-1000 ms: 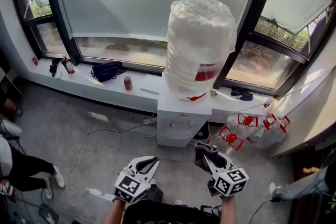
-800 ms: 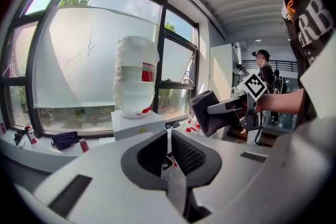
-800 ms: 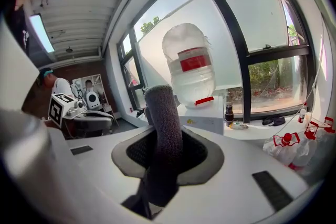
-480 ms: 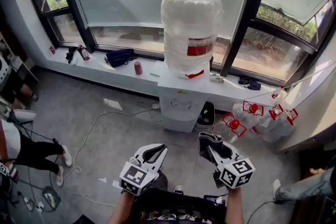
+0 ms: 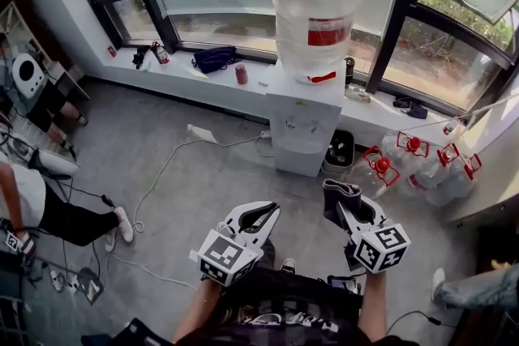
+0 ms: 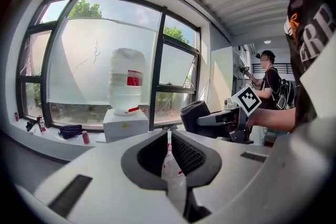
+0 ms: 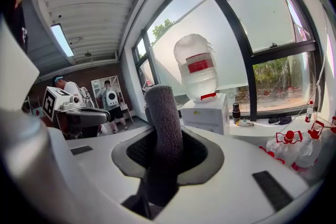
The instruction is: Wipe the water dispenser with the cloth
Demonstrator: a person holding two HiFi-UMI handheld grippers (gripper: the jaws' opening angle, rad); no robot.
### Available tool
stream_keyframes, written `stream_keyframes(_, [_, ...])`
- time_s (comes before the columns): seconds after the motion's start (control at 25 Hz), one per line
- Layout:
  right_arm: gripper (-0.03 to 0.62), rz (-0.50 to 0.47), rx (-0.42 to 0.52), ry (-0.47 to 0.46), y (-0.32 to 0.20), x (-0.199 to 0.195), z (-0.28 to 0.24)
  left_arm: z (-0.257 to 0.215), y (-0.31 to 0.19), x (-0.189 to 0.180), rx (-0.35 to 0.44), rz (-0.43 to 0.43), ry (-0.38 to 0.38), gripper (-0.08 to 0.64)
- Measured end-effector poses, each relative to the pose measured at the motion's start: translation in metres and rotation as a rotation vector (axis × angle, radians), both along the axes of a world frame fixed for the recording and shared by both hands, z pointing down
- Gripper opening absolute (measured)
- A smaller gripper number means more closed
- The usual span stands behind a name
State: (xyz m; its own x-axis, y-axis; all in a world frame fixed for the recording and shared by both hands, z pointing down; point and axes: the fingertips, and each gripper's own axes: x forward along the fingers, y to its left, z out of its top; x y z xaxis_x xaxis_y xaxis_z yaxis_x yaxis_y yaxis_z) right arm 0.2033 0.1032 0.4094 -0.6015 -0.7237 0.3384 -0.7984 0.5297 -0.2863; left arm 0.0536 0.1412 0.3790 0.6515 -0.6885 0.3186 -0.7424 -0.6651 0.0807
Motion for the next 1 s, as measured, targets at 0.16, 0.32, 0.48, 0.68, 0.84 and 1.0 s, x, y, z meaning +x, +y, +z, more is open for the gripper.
stream_keyframes(0.16, [0.114,-0.012,0.009,0.004,0.012,0.003,-0.001,-0.001,0.016,0.006,0.007,0.002,-0.004,0.025])
stream_keyframes(0.32, [0.114,-0.013,0.021,0.006,0.023,0.006,-0.004,-0.002,0.027,0.009,0.012,0.003,-0.005,0.025])
stream_keyframes(0.48, [0.114,-0.012,0.025,0.008,0.029,0.009,-0.004,-0.002,0.037,0.013,0.014,0.008,-0.002,0.025])
stream_keyframes(0.68, [0.114,-0.008,0.026,0.013,0.039,0.013,-0.004,-0.001,0.047,0.016,0.015,0.017,-0.005,0.025])
stream_keyframes(0.84, [0.114,-0.006,0.024,0.020,0.046,0.016,-0.003,-0.001,0.055,0.016,0.015,0.013,0.000,0.025])
stream_keyframes(1.0, [0.114,-0.005,0.031,0.028,0.046,0.020,-0.004,0.000,0.058,0.017,0.015,0.010,-0.001,0.025])
